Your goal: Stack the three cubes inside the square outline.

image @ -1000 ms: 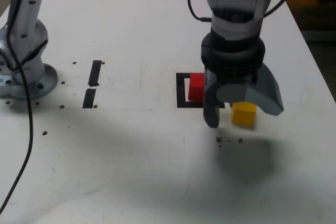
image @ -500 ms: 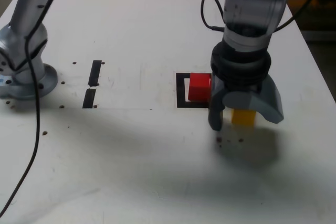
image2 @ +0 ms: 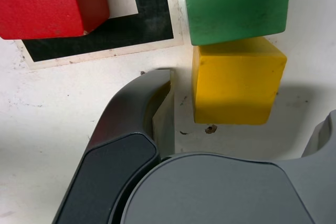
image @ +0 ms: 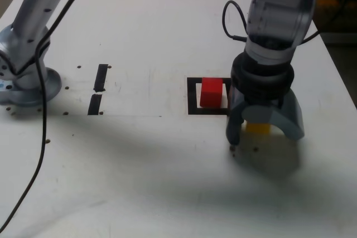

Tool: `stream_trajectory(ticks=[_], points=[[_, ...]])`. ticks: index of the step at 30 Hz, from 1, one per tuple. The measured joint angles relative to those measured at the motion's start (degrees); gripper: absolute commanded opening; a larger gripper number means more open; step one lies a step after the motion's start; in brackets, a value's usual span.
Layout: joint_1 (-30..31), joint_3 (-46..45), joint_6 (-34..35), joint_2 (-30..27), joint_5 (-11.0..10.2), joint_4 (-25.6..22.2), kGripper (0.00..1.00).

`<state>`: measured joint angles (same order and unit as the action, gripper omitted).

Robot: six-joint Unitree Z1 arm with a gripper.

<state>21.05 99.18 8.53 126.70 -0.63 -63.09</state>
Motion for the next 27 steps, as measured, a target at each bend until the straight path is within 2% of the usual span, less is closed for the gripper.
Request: stream_trajectory(ticks=[11, 27], points=[[0.00, -0.64, -0.14, 0.24, 0.01, -0.01, 0.81], [0.52, 0.16, 0.78, 0.92, -1.05, 1.14, 0.56]])
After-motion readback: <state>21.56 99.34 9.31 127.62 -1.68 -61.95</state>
